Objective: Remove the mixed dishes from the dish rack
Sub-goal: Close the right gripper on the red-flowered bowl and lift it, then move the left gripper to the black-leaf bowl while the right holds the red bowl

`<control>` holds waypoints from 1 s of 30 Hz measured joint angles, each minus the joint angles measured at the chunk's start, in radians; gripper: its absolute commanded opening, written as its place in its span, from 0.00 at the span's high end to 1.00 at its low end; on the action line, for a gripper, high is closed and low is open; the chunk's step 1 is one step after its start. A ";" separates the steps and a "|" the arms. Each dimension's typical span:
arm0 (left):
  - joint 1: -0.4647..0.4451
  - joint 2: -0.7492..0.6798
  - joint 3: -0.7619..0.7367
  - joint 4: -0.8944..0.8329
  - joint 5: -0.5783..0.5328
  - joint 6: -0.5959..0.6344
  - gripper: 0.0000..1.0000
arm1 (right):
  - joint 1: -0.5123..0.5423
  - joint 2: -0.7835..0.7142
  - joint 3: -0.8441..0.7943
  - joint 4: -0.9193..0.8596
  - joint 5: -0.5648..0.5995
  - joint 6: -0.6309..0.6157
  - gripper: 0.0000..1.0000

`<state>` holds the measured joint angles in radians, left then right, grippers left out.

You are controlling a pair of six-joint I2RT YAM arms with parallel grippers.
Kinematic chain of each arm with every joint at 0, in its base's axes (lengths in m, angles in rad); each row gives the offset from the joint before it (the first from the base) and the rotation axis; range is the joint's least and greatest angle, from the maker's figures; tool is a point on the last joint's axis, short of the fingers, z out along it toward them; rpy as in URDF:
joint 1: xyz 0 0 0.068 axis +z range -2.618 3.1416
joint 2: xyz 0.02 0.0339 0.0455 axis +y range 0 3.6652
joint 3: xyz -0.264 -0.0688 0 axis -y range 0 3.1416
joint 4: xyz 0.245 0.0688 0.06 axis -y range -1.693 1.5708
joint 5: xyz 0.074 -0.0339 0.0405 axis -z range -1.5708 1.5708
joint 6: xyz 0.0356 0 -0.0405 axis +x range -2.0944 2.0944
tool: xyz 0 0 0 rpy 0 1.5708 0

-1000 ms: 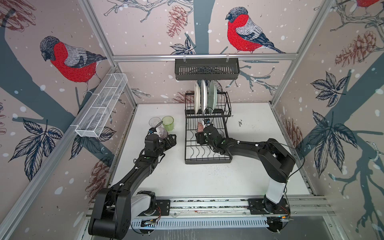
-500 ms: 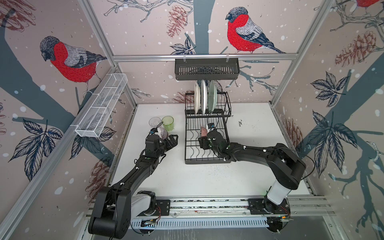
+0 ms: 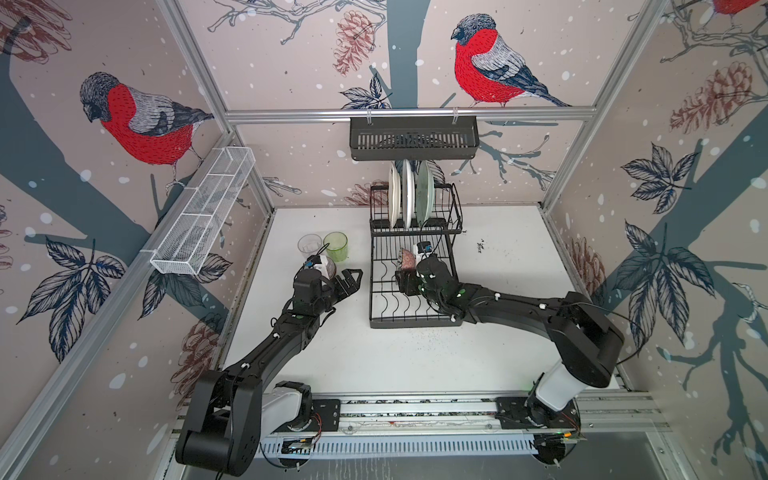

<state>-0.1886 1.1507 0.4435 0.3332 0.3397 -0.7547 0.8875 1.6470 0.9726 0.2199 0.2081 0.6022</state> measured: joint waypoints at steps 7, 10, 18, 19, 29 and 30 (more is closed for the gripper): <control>-0.040 0.000 0.000 0.029 0.006 -0.006 0.02 | 0.025 -0.040 0.000 -0.003 0.001 0.000 0.46; -0.055 0.002 0.000 0.041 0.008 -0.017 0.02 | 0.040 -0.055 -0.003 -0.002 0.001 0.000 0.46; -0.121 0.008 0.008 0.052 0.018 -0.034 0.03 | 0.069 -0.080 -0.011 0.001 0.001 -0.001 0.46; -0.128 0.010 0.009 0.055 0.018 -0.034 0.02 | 0.074 -0.085 -0.011 0.002 0.001 -0.003 0.46; -0.156 0.043 0.024 0.084 0.002 -0.053 0.03 | 0.105 -0.128 -0.023 0.047 0.004 -0.011 0.46; -0.157 0.050 0.026 0.089 0.007 -0.053 0.03 | 0.107 -0.128 -0.023 0.050 0.004 -0.011 0.46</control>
<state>-0.3454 1.2003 0.4694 0.4217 0.3466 -0.8082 0.9943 1.5188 0.9497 0.2695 0.2119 0.5907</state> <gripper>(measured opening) 0.972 0.701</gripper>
